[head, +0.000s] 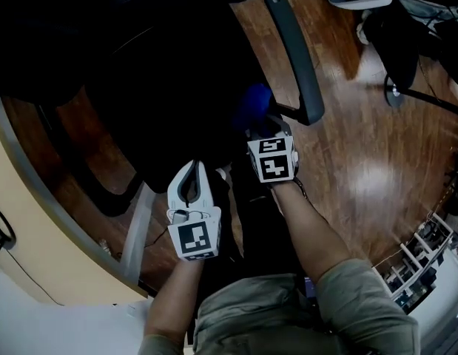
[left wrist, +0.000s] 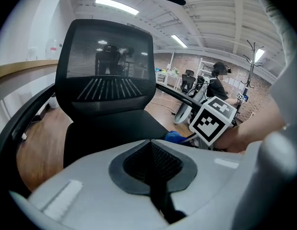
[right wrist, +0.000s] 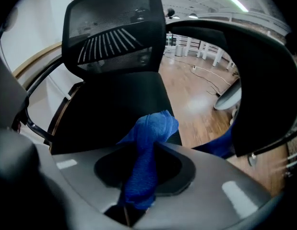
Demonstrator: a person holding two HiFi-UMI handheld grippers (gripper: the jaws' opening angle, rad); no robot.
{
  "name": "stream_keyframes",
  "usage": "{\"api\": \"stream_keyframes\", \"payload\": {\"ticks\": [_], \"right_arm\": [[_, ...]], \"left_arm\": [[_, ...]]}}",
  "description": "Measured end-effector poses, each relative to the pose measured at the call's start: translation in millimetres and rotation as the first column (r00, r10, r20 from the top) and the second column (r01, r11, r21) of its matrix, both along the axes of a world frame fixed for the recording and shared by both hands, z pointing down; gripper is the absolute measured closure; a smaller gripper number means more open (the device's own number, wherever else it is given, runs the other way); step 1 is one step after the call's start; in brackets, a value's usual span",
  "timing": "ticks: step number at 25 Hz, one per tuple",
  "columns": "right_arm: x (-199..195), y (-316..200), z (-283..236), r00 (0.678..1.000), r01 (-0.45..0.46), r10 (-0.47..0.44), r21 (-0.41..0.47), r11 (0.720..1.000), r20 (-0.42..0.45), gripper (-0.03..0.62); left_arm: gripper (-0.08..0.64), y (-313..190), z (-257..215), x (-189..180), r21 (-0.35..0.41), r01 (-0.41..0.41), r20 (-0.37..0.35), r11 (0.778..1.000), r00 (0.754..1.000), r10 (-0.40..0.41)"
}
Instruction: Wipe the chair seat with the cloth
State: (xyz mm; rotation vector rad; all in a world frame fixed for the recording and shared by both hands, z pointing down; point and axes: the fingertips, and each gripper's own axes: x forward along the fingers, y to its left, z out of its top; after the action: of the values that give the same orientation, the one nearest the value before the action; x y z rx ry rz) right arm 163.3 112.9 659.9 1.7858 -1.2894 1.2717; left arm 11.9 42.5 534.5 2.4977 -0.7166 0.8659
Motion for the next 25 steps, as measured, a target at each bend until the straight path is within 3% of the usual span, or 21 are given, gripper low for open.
{"api": "stream_keyframes", "payload": {"ticks": [6, 13, 19, 25], "right_arm": [[14.1, 26.8, 7.6, 0.992, -0.124, 0.124, -0.031, 0.992, -0.008, 0.502], [17.4, 37.0, 11.8, 0.990, -0.138, 0.138, -0.047, 0.989, -0.001, 0.502], [-3.3, 16.1, -6.6, 0.997, 0.030, -0.032, -0.030, 0.999, -0.069, 0.503], [-80.0, -31.3, -23.4, 0.973, 0.225, -0.223, 0.039, 0.974, -0.060, 0.503]], "left_arm": [[0.555, 10.9, 6.0, 6.0, -0.017, -0.034, 0.012, 0.999, 0.999, 0.034], [0.555, 20.6, 10.4, 1.9, -0.014, -0.002, -0.002, 1.000, 1.000, 0.002], [0.555, 12.7, 6.0, -22.5, 0.002, 0.047, 0.008, 0.999, 0.999, -0.047], [0.555, -5.4, 7.2, -91.3, 0.021, 0.162, 0.039, 0.987, 0.986, -0.163]]}}
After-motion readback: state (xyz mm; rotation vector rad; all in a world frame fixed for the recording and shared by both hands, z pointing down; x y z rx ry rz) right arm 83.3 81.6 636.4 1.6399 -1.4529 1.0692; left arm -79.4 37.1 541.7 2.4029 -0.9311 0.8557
